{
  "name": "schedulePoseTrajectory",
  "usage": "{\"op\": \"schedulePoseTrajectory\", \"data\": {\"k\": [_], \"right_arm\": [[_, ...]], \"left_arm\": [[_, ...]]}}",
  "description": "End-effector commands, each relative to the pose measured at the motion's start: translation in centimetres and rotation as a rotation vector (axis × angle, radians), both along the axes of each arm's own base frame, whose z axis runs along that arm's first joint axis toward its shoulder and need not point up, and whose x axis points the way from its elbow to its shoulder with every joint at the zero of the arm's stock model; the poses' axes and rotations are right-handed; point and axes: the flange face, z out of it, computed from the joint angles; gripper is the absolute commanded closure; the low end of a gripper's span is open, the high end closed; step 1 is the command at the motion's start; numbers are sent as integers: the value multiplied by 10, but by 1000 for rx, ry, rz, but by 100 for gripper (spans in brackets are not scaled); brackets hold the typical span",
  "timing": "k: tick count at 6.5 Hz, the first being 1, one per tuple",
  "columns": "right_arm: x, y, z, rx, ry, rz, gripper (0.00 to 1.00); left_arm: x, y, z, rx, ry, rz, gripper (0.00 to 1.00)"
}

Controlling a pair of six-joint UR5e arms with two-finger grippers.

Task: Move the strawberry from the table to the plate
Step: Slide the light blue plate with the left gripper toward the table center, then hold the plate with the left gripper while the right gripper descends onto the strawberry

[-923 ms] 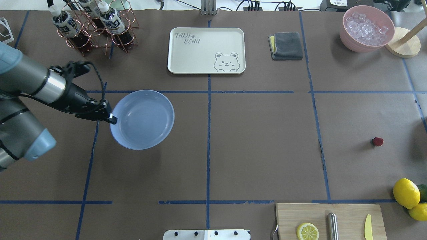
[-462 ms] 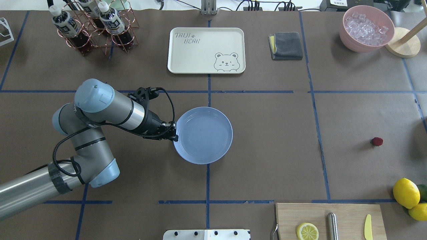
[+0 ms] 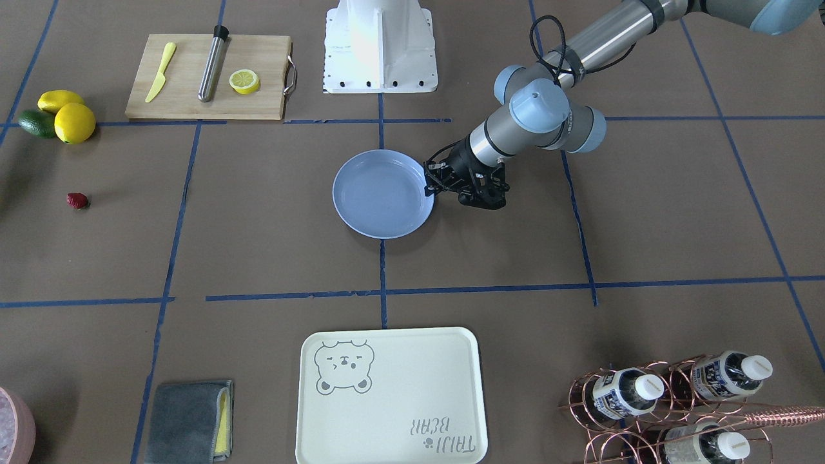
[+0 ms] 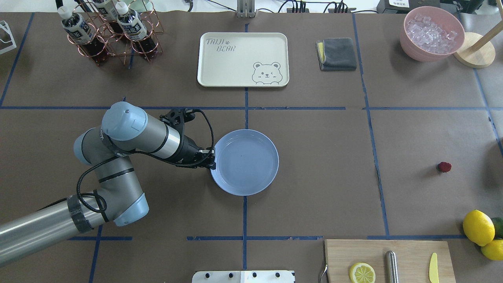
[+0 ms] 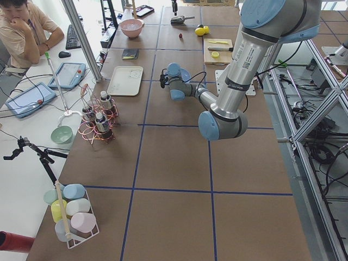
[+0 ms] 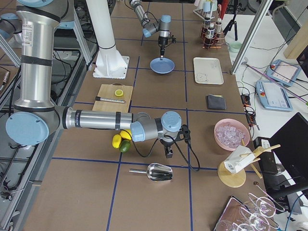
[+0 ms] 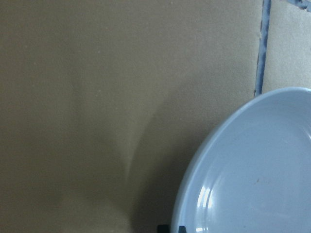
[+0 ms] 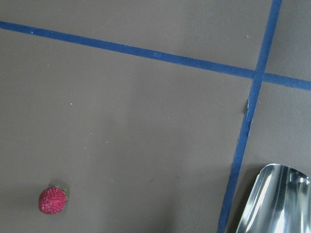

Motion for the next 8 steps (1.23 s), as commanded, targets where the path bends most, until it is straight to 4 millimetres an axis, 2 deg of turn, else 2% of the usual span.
{"op": "schedulePoseTrajectory", "data": {"k": [1,2,3,4,5,6,7,8], "right_arm": [[0,0,-1,1,-1,1,0],[0,-1,-4,3,-3,4,0],[-7,-1,-13,-1,-48,-8,0],[-17,-2,-30,13,-59,-16,0],[-43,0,-50,-23,-58,-11,0],[-68,3,-65,-50,-23,1,0],[-95,10,-73,-42,29,22,0],[-135,26,-80,-41,21,126,0]], "left_arm": [[4,1,-1,0,-2,3,91],[4,-1,-1,2,-4,-9,46],[4,0,-2,9,-1,-18,28],[-6,-1,-11,22,22,-21,27],[-21,-8,-22,33,43,-41,27],[-32,-8,-27,38,56,-50,27],[-36,-8,-27,42,59,-56,27],[-40,-10,-30,45,64,-62,27]]}}
